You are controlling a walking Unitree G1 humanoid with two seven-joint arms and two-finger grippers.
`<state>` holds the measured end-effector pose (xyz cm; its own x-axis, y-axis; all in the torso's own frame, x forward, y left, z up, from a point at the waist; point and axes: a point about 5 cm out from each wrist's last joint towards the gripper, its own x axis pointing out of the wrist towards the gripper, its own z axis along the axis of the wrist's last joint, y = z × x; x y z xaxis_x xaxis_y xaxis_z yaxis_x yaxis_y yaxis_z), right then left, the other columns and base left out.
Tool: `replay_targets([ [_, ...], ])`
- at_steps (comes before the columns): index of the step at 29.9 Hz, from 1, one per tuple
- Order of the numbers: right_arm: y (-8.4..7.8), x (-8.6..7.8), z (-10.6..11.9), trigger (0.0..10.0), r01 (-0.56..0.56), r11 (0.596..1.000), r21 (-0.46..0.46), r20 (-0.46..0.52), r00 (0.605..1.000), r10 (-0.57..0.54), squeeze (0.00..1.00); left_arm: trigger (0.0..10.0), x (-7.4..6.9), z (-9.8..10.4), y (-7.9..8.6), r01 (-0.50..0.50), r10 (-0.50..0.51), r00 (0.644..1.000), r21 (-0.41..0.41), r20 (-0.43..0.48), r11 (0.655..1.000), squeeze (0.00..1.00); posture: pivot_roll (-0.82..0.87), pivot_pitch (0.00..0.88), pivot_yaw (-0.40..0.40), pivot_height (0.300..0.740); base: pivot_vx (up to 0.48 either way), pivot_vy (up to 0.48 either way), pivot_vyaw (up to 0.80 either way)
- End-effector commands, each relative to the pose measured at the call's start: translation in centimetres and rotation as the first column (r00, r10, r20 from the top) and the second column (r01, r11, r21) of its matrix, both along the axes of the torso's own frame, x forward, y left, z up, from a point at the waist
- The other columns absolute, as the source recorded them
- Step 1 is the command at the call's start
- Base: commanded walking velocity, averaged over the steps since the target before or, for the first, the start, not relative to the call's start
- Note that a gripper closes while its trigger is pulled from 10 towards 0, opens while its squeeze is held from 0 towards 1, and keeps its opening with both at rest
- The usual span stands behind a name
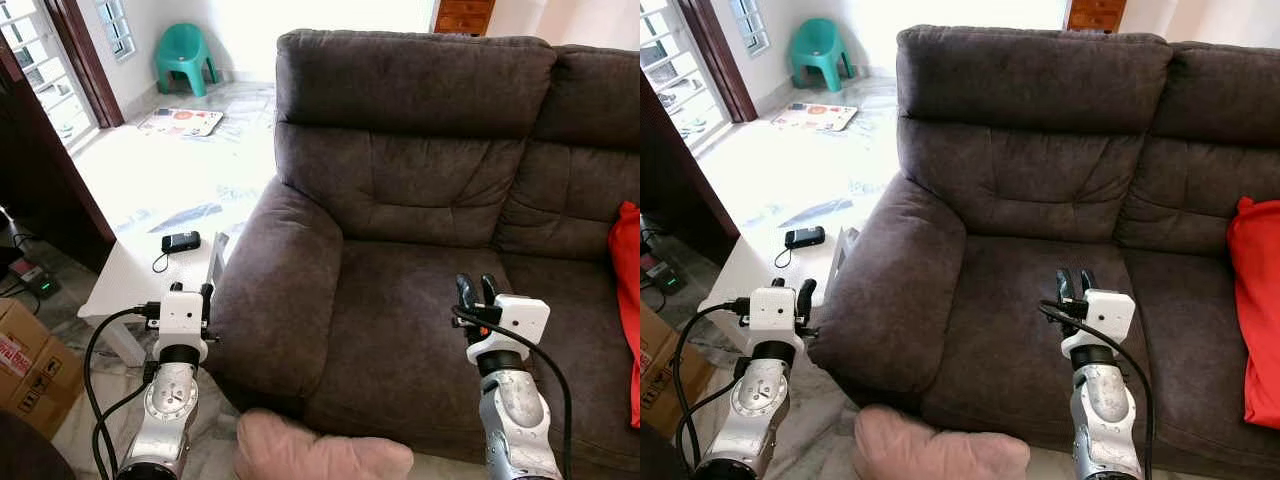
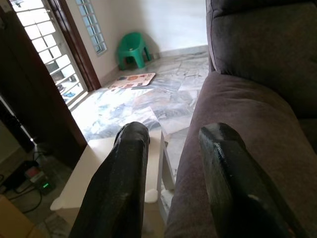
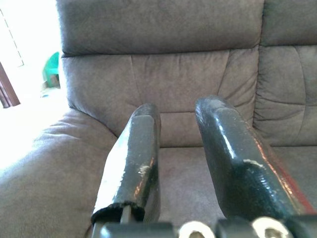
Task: Move the pillow to the sofa from floor
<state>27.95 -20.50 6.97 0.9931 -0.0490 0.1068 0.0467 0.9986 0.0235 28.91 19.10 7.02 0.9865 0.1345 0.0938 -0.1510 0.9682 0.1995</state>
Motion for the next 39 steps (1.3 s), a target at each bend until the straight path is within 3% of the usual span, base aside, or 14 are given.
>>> replay_targets([
  [1, -0.1, 0.16, -0.05, 10.0, -0.001, 1.0, 0.002, -0.013, 1.0, 0.001, 0.0, 10.0, 0.07, 0.28, -0.14, 0.007, -0.007, 1.0, -0.011, 0.008, 1.0, 0.0, 0.01, 0.0, -0.011, 0.74, 0.0, 0.0, 0.0],
  [39, -0.25, 0.32, 0.1, 10.0, -0.014, 1.0, 0.004, -0.031, 0.999, 0.014, 0.0, 10.0, 0.21, 0.36, -0.26, 0.001, -0.001, 1.0, -0.017, -0.002, 1.0, 0.0, 0.01, 0.0, -0.022, 0.74, 0.0, 0.0, 0.0],
])
